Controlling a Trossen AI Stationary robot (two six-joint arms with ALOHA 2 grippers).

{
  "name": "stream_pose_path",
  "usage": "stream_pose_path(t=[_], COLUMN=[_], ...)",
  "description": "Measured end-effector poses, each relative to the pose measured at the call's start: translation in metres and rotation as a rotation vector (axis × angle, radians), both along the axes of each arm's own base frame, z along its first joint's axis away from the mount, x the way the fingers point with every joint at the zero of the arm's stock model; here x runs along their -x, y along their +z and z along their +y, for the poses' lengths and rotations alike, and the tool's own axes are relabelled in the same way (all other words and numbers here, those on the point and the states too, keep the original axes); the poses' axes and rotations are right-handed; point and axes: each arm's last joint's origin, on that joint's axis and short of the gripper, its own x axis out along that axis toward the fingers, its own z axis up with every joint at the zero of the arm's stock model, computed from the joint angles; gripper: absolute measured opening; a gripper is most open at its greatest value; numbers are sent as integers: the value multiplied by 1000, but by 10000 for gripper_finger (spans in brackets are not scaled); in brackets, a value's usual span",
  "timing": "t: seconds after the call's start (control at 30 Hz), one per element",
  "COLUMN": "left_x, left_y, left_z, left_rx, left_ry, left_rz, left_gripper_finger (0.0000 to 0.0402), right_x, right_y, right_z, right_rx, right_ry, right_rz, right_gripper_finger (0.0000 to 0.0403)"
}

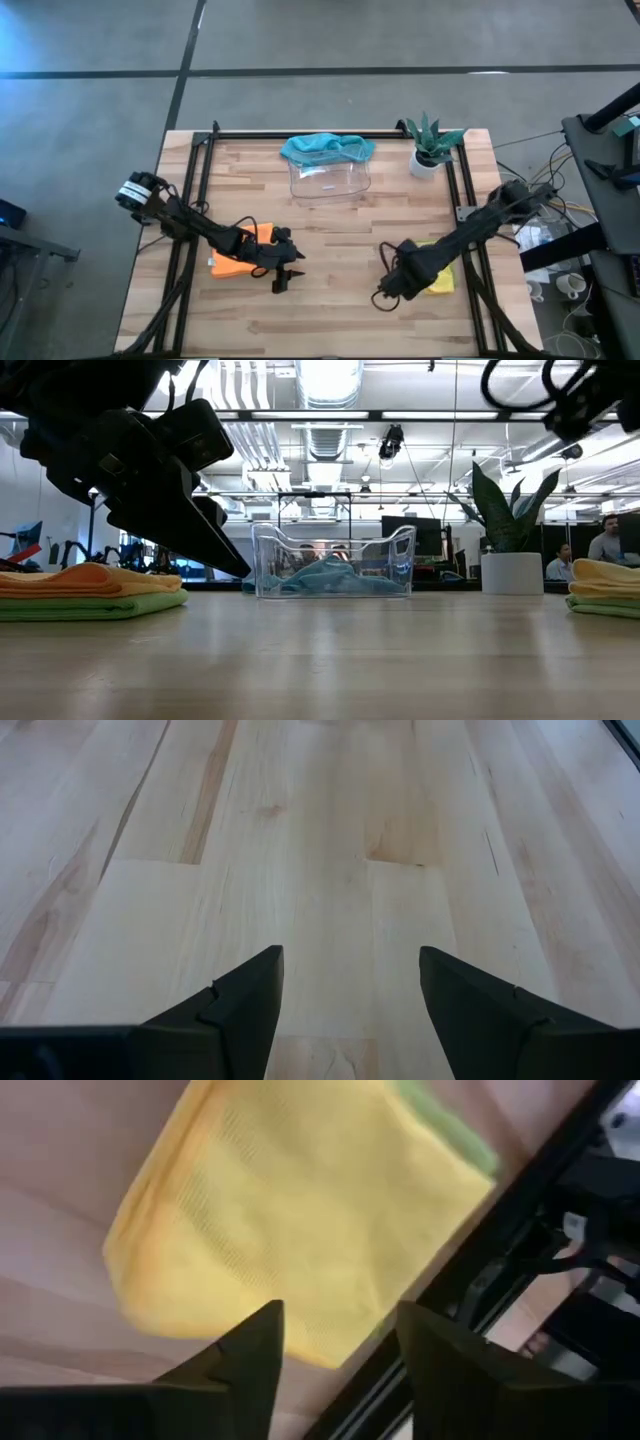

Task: Fold microfiber towels
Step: Stack the yellow microfiber cloth on top of the light green microfiber cloth

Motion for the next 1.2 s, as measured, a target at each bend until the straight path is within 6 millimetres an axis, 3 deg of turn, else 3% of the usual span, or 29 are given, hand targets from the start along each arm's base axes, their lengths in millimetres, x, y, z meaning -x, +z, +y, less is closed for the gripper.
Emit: stream_pose_path(t=[0.13,0.23,0.43,0.67,0.87,1.2], left_x=[0,0,0,1,1,1], left_y=[0,0,-1,-1,-1,-1], left_z=[0,0,0,0,0,0], left_rx=[0,0,-1,0,1,1], left_ry=[-2,-2,-2,-2,-2,-2], left_rz=[3,4,5,6,3,2], left_gripper_finger=[219,219,219,219,219,219], right_x=[15,35,74,97,97,100], right_y=[15,16,-8,-34,-30,-58], right_z=[-12,-25,-48,-64,-64,-72], right_rx=[27,97,92,29,-12,-2], right_ry=[-55,-190,-406,-386,-295,-493], right_rz=[-118,-138,-163,-272,-309,-290], right_gripper_finger=[220,231,227,224,224,223])
